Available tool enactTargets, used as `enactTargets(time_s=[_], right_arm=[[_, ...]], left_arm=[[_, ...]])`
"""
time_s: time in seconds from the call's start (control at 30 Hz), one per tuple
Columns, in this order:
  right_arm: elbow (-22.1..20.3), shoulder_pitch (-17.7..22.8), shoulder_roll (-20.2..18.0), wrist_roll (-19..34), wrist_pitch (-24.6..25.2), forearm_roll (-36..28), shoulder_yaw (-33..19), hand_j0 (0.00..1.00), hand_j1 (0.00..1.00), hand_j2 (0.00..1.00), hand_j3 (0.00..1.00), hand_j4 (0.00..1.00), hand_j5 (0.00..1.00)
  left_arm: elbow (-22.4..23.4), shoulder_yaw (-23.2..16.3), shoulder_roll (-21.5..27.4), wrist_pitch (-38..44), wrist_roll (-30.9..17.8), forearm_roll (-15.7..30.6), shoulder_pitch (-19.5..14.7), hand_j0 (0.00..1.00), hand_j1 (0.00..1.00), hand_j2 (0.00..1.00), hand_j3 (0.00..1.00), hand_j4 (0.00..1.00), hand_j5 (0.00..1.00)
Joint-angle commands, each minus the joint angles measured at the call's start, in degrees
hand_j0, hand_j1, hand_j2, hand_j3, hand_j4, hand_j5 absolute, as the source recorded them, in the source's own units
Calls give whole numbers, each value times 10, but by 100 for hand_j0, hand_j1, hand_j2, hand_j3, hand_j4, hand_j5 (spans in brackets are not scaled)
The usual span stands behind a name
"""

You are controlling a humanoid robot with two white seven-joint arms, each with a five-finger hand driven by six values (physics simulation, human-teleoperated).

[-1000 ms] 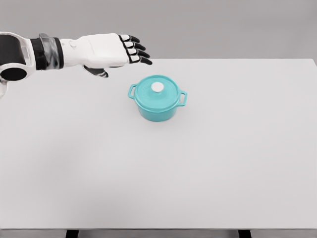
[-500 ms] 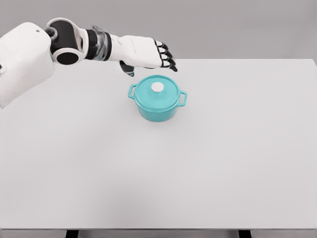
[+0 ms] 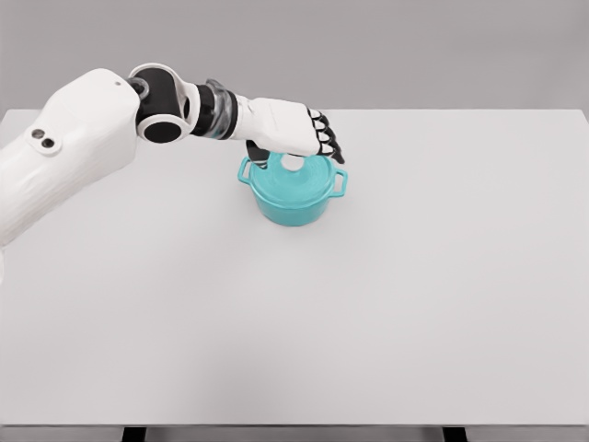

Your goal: Open the lid of the pot with left arm

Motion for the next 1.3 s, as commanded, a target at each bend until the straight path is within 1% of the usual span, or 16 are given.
enactTargets(time_s=[0.0,0.17,0.23,0.27,0.37,0.4,0.97,1.07,1.1,1.27], right_arm=[[0,0,0,0,0,0,0,100,100,100,100,100,100],[0,0,0,0,0,0,0,100,100,100,100,100,100],[0,0,0,0,0,0,0,100,100,100,100,100,100],[0,0,0,0,0,0,0,100,100,100,100,100,100],[0,0,0,0,0,0,0,100,100,100,100,100,100],[0,0,0,0,0,0,0,100,100,100,100,100,100],[0,0,0,0,0,0,1,100,100,100,100,100,100],[0,0,0,0,0,0,0,100,100,100,100,100,100],[0,0,0,0,0,0,0,100,100,100,100,100,100],[0,0,0,0,0,0,0,100,100,100,100,100,100]], left_arm=[[3,0,-1,1,0,1,0,100,100,100,100,100,100],[3,-5,-1,1,0,-3,0,100,100,100,100,100,100],[6,-5,-1,1,0,-18,2,100,100,100,100,100,100],[8,-5,-1,1,0,-21,2,93,93,93,93,93,93],[8,-5,-1,1,0,-24,2,91,91,91,91,91,91],[8,-5,1,1,0,-24,1,85,85,85,85,85,85],[8,-6,1,1,0,-34,2,85,85,85,85,85,85],[8,-6,0,1,0,-34,1,81,81,81,81,81,81],[8,-6,0,1,0,-35,1,77,77,77,77,77,77],[8,-10,-1,1,0,-34,1,76,76,76,76,76,76]])
